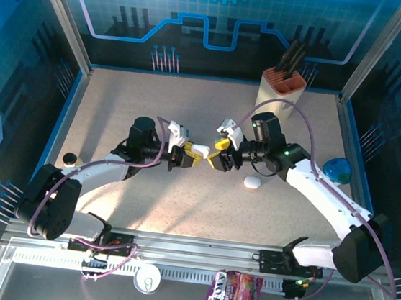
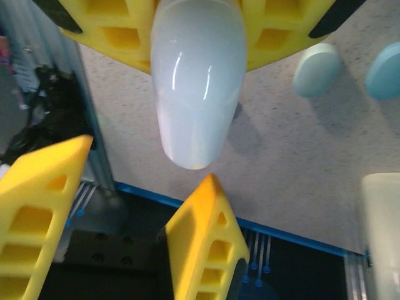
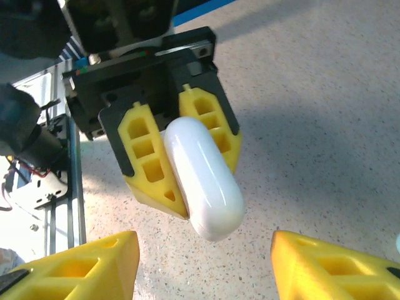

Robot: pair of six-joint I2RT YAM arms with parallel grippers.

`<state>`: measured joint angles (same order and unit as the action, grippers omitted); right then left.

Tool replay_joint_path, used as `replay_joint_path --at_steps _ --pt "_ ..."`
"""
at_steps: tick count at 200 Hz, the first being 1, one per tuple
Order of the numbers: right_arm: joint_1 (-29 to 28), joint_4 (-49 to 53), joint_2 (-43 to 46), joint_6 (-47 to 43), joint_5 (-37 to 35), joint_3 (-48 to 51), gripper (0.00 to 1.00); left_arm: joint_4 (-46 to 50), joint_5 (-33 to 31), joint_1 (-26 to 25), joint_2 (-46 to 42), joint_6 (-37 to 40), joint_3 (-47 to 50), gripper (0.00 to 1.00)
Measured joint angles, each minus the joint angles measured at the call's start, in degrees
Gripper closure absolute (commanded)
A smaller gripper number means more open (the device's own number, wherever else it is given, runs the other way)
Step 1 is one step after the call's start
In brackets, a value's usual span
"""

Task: Insert the wireless bluetooth earbuds into the charging case

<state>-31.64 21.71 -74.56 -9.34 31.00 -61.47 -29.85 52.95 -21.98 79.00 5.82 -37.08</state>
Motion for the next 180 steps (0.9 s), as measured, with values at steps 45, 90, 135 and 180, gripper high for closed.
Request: replay_joint_path --at_steps 45,90,135,180 --pt "0.1 -1.5 -1.7 -2.3 3.8 0.3 0.51 -1.1 4.6 -0.3 0.0 -3.1 -0.2 1.00" --pt "0.1 -4.0 -4.4 -1.0 7.9 0.3 0.71 -1.3 5.4 -0.3 0.1 -4.0 -0.2 0.99" --pt "0.5 -4.5 -4.5 -0.4 8.9 0.5 0.87 -1.3 5.4 -0.2 0.4 -3.6 -0.3 0.55" --pt "1.3 -9.5 -4.3 3.9 6.6 3.4 0.89 -0.7 0.8 -0.5 0.3 -0.3 -0.2 0.08"
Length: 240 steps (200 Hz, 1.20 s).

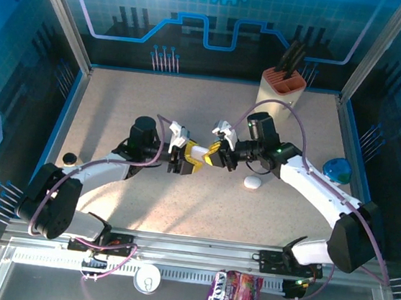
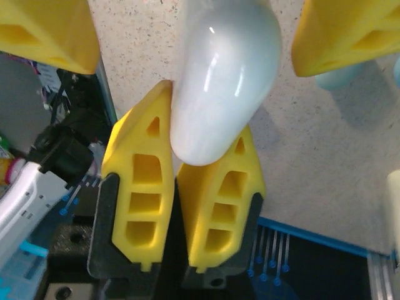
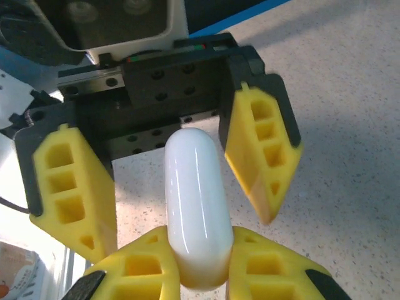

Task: Insert the wireless bluetooth earbuds into the charging case

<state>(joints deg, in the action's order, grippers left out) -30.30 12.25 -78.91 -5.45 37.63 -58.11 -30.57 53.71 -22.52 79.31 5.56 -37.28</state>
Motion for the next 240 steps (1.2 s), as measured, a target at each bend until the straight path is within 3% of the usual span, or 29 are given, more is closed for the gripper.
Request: replay_joint_path --at_steps 16,68,117,165,240 --pt "1.1 -2.3 0.7 2.8 -2.6 2.3 0.89 0.1 -3.7 0.0 -0.9 1.7 0.7 0.01" --pt "4.2 -11.1 6.9 15.3 -14.1 11.5 0.91 -0.1 -14.6 0.0 -2.9 8.9 3.8 0.01" --pt "4.9 -18.4 7.2 28.5 -21.5 19.6 0.92 0.1 -20.1 0.0 -2.9 12.7 4.9 0.01" --pt "3.8 -21.3 -2.3 35.4 -23.6 20.2 0.91 7.7 -21.2 -0.1 -4.8 18.7 4.9 0.01" --pt "-3.5 -26.2 -20.0 40.1 -23.6 14.5 0.88 15.8 -23.4 -0.7 -5.0 23.3 4.9 0.01"
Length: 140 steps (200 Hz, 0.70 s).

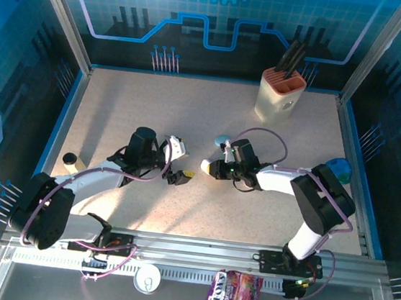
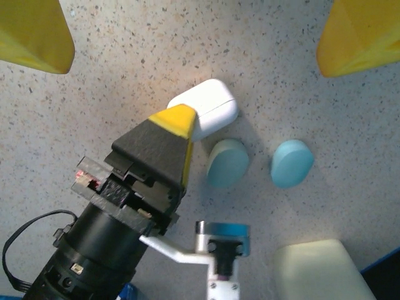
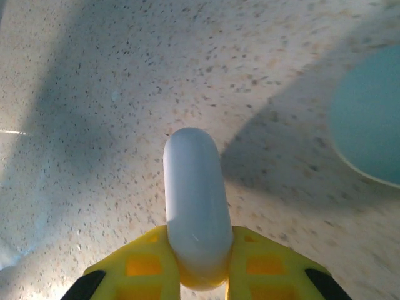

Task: Insert the wireless bluetooth earbuds into the charging case

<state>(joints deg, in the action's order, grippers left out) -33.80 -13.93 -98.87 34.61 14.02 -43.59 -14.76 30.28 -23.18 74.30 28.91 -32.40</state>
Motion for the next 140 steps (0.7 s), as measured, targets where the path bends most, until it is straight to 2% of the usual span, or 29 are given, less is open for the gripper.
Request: replay_joint_path --at_steps 62,104,140 --pt "-0.7 -3.0 -3.5 1.6 -0.2 -2.6 0.78 1.3 -2.3 0.0 0.0 0.0 0.0 0.01" --pt "-0.7 -1.3 -3.4 -0.2 -1.0 -3.0 0.55 2.2 -2.3 0.0 0.0 0.0 -0.1 0.01" --pt "-0.5 3.3 0.8 -3.7 -4.1 -3.0 0.44 2.5 -4.3 0.0 0.0 0.0 -0.1 0.01"
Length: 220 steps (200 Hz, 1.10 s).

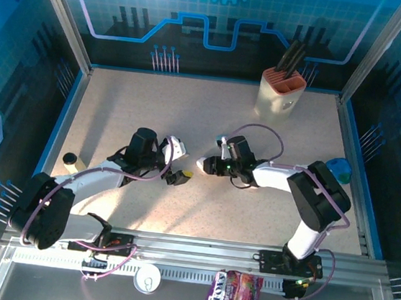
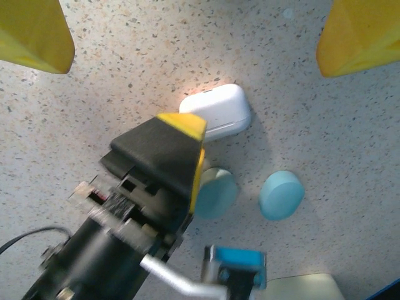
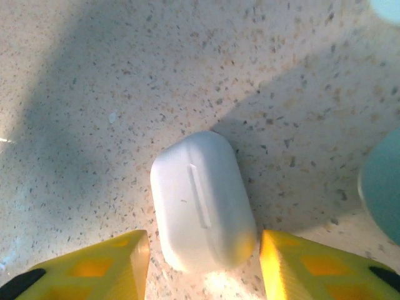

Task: Insert the wireless bluetooth earbuds into the charging case

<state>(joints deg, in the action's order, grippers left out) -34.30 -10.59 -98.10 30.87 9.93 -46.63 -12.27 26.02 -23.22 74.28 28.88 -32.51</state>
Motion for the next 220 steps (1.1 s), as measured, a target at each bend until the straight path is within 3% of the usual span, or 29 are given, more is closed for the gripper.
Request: replay_joint_path --at_steps 42,95,157,220 --pt "3.1 3.8 13.5 -7.0 -4.8 0.1 0.25 -1.2 -5.7 0.4 -0.5 -1.4 0.0 0.01" --pt "10.6 7.6 30.5 -19.8 -13.9 2.5 0.00 -5.3 -18.0 4.6 -3.6 -6.9 1.3 0.01" --pt "20.3 5.5 34.3 -28.2 -24.2 11.8 0.00 -16.9 -26.5 14.5 -7.5 -18.1 10.1 0.01" --pt "28.6 -6.8 27.5 -28.2 -24.0 21.2 0.00 -26.3 -28.2 18.9 -2.0 -25.4 13.9 0.01"
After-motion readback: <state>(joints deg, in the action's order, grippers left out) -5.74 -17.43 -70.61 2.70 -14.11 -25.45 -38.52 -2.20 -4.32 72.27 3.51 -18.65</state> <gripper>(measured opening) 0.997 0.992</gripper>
